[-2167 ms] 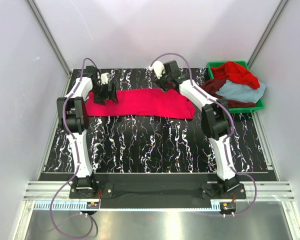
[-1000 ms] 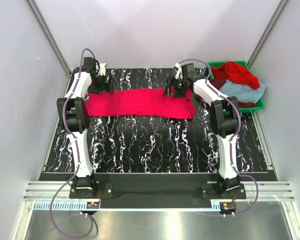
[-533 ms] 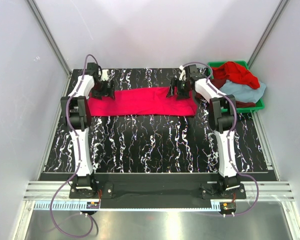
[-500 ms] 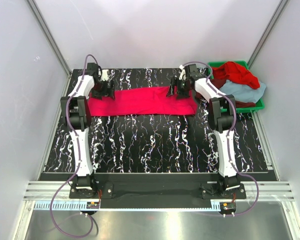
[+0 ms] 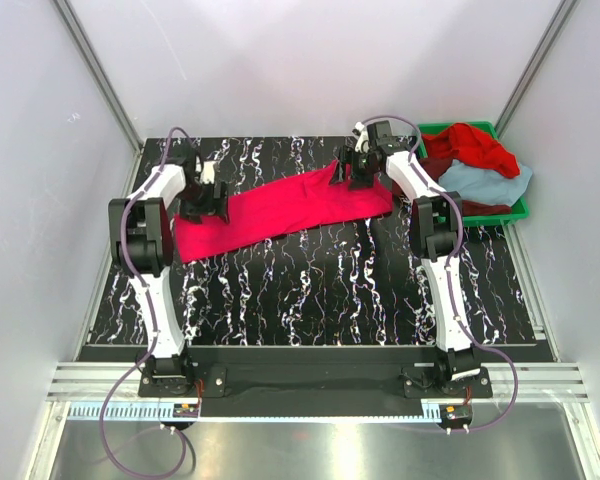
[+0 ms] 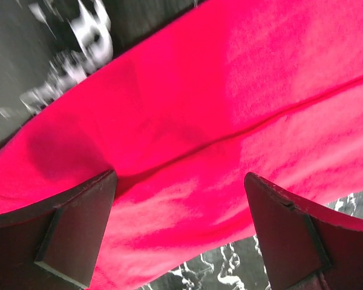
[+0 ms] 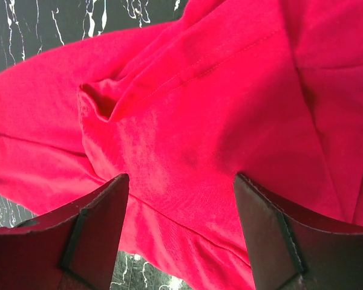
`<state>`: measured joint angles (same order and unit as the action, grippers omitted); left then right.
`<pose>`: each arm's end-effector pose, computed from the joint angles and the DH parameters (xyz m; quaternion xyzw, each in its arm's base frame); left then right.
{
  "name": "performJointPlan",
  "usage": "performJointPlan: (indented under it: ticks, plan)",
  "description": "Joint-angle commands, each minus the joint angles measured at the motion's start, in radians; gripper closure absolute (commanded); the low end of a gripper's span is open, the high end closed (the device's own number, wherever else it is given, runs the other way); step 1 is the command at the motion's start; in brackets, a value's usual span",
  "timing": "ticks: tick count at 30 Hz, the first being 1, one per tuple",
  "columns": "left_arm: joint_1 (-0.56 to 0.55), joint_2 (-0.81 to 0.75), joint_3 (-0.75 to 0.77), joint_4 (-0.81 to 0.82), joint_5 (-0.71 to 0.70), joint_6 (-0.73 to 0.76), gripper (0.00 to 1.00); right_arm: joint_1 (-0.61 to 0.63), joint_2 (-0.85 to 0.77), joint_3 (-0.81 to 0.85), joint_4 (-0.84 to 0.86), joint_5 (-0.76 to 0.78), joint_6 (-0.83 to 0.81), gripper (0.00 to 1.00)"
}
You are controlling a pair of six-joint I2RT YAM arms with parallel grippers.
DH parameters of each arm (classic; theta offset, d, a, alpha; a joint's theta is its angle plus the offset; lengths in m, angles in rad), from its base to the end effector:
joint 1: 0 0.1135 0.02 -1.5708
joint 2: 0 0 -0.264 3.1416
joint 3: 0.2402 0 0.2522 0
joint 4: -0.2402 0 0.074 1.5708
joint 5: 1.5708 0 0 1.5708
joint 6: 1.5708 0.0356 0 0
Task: Fold and stack the t-shirts
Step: Fold the tshirt
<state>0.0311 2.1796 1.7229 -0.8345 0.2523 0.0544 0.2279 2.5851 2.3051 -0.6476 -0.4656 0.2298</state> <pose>0.4473 0.0050 0.1716 0.0290 0.9821 -0.1186 0.1434 0.5415 0.1420 0.1582 -0.0720 0.9232 0.2829 0.2499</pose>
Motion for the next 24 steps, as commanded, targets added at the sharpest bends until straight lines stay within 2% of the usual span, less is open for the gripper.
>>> performJointPlan:
  ticks: [1, 6, 11, 13, 18, 24]
  plan:
    - [-0.025, -0.104, -0.097, -0.008, -0.024, -0.014, 0.05, -0.004, 0.047, 0.036, -0.034, 0.018, -0.027, 0.22]
    - [-0.085, -0.251, -0.221, 0.014, -0.077, -0.011, 0.04, -0.004, 0.055, 0.085, -0.021, 0.051, -0.056, 0.22]
    - [-0.088, -0.307, -0.132, -0.005, -0.284, 0.021, 0.02, -0.005, -0.051, 0.080, -0.015, 0.113, -0.081, 0.22]
    - [-0.059, -0.294, -0.068, -0.012, -0.308, 0.039, 0.03, -0.010, -0.118, 0.064, -0.023, 0.142, -0.089, 0.21]
    - [0.015, -0.221, 0.033, -0.020, -0.338, 0.085, 0.04, -0.032, -0.268, -0.085, -0.040, 0.105, -0.028, 0.21]
    - [0.076, -0.156, 0.024, -0.028, -0.323, 0.111, 0.10, -0.053, -0.382, -0.292, -0.050, 0.067, 0.002, 0.22]
